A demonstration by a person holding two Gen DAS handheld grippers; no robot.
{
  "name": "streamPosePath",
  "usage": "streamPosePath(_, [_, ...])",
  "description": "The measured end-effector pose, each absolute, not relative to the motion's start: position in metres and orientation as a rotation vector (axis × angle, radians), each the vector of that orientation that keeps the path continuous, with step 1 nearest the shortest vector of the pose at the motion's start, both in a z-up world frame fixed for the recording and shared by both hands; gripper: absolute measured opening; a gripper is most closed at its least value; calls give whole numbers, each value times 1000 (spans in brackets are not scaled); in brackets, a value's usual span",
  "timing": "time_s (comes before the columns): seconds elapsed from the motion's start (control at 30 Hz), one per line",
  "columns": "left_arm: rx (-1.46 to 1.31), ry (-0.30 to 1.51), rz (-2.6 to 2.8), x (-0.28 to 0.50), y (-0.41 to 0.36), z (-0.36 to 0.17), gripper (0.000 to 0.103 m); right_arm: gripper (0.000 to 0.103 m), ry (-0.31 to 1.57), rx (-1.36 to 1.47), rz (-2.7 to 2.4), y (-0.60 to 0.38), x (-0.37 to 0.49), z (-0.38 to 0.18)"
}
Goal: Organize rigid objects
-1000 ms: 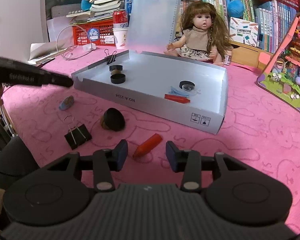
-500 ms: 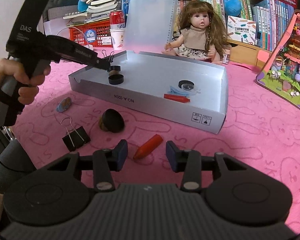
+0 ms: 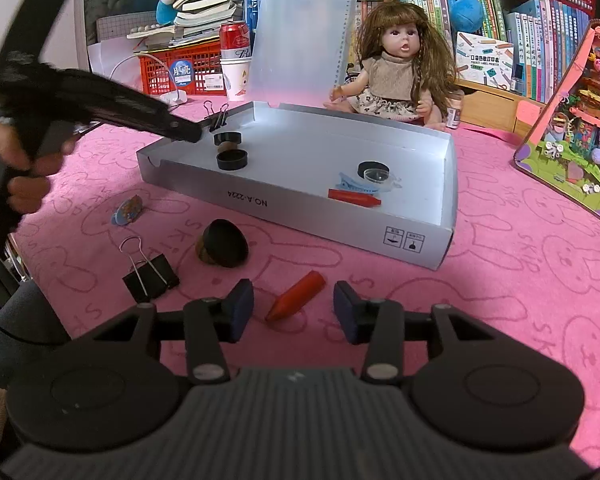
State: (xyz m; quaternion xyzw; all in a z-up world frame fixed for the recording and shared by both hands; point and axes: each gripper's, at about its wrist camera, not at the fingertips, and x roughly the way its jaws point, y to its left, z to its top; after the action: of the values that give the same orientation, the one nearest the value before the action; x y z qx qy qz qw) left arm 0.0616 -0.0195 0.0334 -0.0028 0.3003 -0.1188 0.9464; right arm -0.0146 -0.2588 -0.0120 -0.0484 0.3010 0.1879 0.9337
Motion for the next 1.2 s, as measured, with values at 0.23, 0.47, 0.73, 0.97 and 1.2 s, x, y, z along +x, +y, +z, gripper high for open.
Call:
streamPosePath(0.23, [10, 693, -226, 14, -10, 15, 26, 61, 614, -97, 384, -259, -13, -12])
streamPosePath(0.47, [28, 695, -193, 9, -10, 4, 12, 61, 614, -102, 381, -259, -13, -11])
streamPosePath(0.73, [2, 580, -247, 22, -20, 41, 12, 61, 613, -100, 378, -258, -12, -11])
streamPosePath(0.97, [-15, 626, -214, 90, -36, 34, 13, 61, 608, -103, 373, -257, -14, -12])
streamPosePath(1.2, [14, 642, -218, 75, -32, 29, 42, 65, 612, -119, 388, -263, -18, -10])
